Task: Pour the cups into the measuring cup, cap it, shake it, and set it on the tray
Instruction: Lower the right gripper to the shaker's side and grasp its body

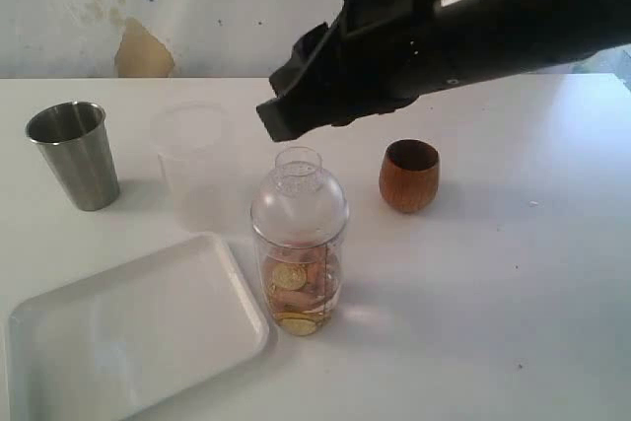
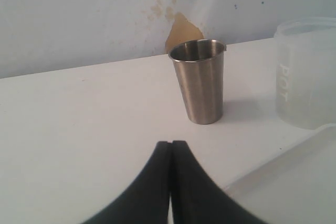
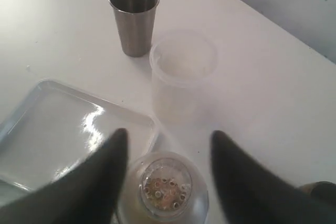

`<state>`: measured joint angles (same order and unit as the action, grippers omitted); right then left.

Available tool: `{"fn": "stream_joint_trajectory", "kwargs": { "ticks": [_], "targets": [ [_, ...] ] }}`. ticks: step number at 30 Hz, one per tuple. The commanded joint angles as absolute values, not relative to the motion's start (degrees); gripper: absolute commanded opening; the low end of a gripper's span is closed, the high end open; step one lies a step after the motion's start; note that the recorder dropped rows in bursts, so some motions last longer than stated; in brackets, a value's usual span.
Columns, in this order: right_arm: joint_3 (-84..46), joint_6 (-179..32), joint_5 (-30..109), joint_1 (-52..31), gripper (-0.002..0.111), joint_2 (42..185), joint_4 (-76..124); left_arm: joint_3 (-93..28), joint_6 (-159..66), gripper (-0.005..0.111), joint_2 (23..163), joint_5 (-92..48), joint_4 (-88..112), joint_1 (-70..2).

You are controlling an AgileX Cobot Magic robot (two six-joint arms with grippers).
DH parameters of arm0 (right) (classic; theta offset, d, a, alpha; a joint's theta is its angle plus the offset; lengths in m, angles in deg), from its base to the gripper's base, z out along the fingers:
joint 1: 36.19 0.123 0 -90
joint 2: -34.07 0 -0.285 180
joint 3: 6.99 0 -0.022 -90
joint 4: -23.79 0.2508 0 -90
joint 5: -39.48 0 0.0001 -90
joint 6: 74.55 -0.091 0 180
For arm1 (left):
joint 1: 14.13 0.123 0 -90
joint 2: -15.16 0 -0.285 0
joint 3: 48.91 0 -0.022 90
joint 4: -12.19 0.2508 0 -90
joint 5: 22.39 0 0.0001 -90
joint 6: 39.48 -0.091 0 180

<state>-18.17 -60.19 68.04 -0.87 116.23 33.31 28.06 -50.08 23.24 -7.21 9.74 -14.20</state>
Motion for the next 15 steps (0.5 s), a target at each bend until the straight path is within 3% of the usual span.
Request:
{"fn": "stream_joint_trajectory", "kwargs": {
  "ticks": [1, 2, 8, 15],
  "targets": [
    [-17.7, -59.2, 68.4, -0.9, 0.101, 115.2, 32.9, 28.3, -50.0, 0.0, 22.9, -7.7, 9.7, -14.3],
    [-17.6, -58.2, 68.5, -0.9, 0.105, 115.2, 32.9, 28.3, -50.0, 0.0, 22.9, -7.7, 9.7, -14.3],
    [-18.6, -56.5, 70.5, -0.9, 0.104, 115.1, 36.0, 28.3, -50.0, 0.0, 22.9, -7.7, 9.7, -14.3],
    [-40.2, -53.7, 37.3, -0.1, 0.104, 107.0, 43.1, 28.3, -50.0, 0.0, 22.9, -7.7, 9.7, -14.3]
  ]
}}
